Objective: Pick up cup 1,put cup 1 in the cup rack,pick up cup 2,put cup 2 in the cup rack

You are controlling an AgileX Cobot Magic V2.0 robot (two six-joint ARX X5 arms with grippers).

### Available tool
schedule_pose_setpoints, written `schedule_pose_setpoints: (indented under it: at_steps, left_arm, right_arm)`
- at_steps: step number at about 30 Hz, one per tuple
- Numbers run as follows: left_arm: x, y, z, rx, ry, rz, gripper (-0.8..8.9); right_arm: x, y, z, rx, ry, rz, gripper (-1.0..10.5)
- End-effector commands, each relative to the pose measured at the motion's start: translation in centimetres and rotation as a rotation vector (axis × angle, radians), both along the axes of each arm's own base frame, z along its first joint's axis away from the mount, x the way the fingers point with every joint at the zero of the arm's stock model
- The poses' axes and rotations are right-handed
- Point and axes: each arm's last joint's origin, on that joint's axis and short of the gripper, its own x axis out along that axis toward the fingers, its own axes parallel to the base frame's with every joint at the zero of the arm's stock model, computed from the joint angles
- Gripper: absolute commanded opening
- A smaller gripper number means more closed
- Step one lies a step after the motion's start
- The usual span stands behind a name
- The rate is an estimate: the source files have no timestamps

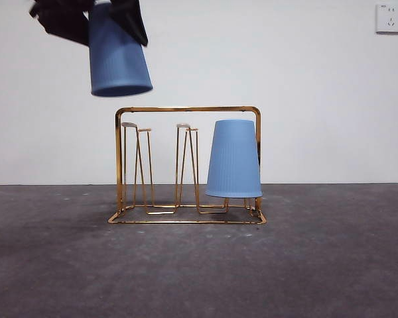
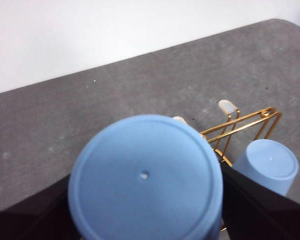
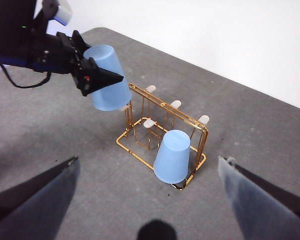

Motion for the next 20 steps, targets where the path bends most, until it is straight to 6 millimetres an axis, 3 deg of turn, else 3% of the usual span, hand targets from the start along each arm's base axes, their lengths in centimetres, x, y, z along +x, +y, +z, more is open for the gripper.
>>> schedule_pose_setpoints:
  at_steps: [1,20]
  left_arm:
    - [0.7,-0.1,-0.7,0.019,0.010,0.005,-0.08]
    - [4.8,-1.2,-7.3,0.103,0.188,0.025,-0.08]
  right_arm:
    - [0.0,0.0,0.0,0.012,0.003,-0.010,4.7]
    - [0.1,-0.1,0.0,0.001,-0.006,-0.043,4.7]
